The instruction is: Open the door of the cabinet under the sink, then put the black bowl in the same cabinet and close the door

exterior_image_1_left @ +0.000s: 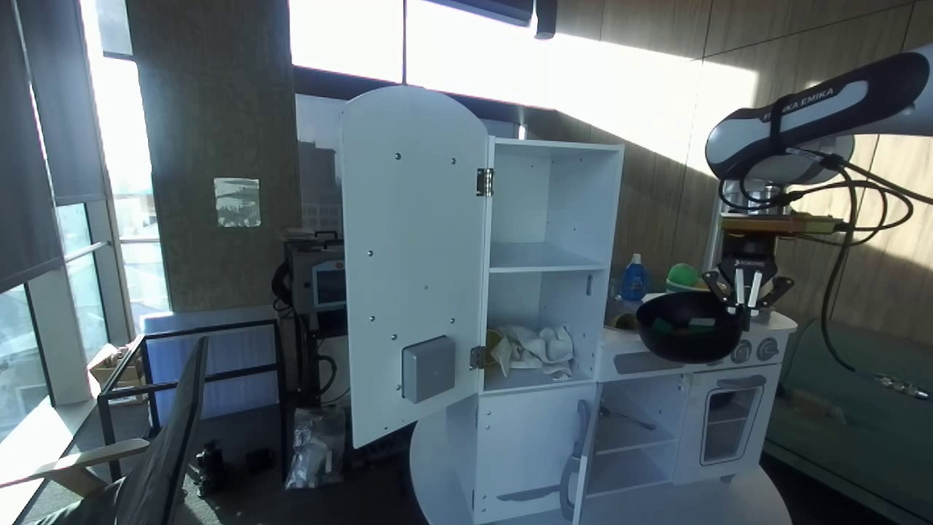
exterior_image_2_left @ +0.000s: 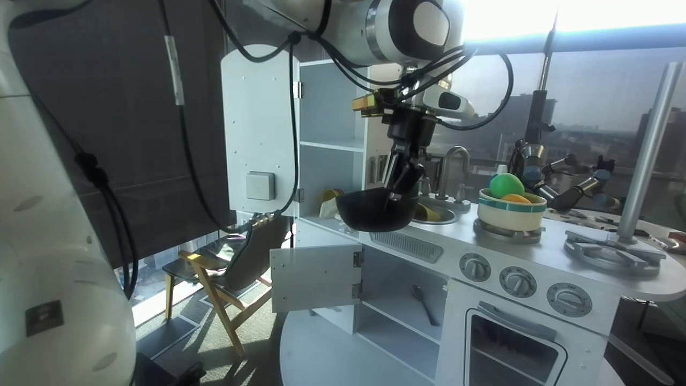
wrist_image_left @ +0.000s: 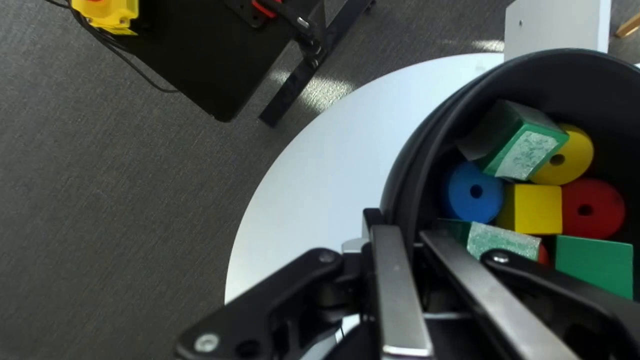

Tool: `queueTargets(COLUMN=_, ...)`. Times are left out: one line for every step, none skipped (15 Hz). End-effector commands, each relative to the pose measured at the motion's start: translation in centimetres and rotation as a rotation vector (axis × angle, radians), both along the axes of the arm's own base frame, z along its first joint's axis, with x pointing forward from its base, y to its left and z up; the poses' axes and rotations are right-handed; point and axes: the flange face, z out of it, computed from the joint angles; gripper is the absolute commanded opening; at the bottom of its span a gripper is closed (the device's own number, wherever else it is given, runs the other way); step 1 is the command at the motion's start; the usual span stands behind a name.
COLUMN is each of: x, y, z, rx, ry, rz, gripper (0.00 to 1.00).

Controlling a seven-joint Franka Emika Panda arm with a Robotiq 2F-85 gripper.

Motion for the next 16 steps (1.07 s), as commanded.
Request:
queueTargets(x=-3.6, y=1.6, z=-0.3, rx=0.039, ry=0.003, rz=0.07, gripper=0.06)
queueTargets(x=-4.1, y=2.1, z=-1.1, rx=0.053, ry=0.01, rz=0.087, gripper=0.06)
queueTargets(x=-4.5, y=2.5, z=-1.7, rx=0.067, ry=0.018, rz=0.104, gripper=0.06)
queueTargets(x=-4.8, y=3.0, z=-2.7, rx=0.076, ry=0.03, rz=0.122, gripper=0.05)
queueTargets(x=-5.1, y=3.4, z=-3.5, rx=0.089, ry=0.045, rz=0.138, gripper=0.05)
queueTargets(x=-5.2, y=3.8, z=-4.4, rx=0.096, ry=0.056, rz=0.156, gripper=0.05)
queueTargets(x=-5.3, y=4.2, z=-5.3, rx=0.106, ry=0.061, rz=0.173, gripper=0.05)
queueTargets(x=-5.3, y=4.7, z=-6.4, rx=0.108, ry=0.067, rz=0.195, gripper=0.05)
queueTargets(x=-5.3, y=5.1, z=-7.5, rx=0.115, ry=0.076, rz=0.211, gripper=0.05)
queueTargets(x=-5.2, y=5.4, z=-8.6, rx=0.116, ry=0.078, rz=0.229, gripper=0.05)
queueTargets(x=-5.1, y=5.7, z=-9.7, rx=0.12, ry=0.079, rz=0.241, gripper=0.05)
queueTargets(x=-5.1, y=6.1, z=-10.8, rx=0.121, ry=0.077, rz=0.254, gripper=0.05)
queueTargets(x=-5.0, y=6.3, z=-11.8, rx=0.119, ry=0.071, rz=0.27, gripper=0.05)
queueTargets(x=-5.1, y=6.5, z=-12.7, rx=0.116, ry=0.067, rz=0.281, gripper=0.05)
queueTargets(x=-5.1, y=6.6, z=-13.6, rx=0.104, ry=0.048, rz=0.29, gripper=0.05)
queueTargets(x=-5.3, y=6.6, z=-14.4, rx=0.096, ry=0.033, rz=0.284, gripper=0.06)
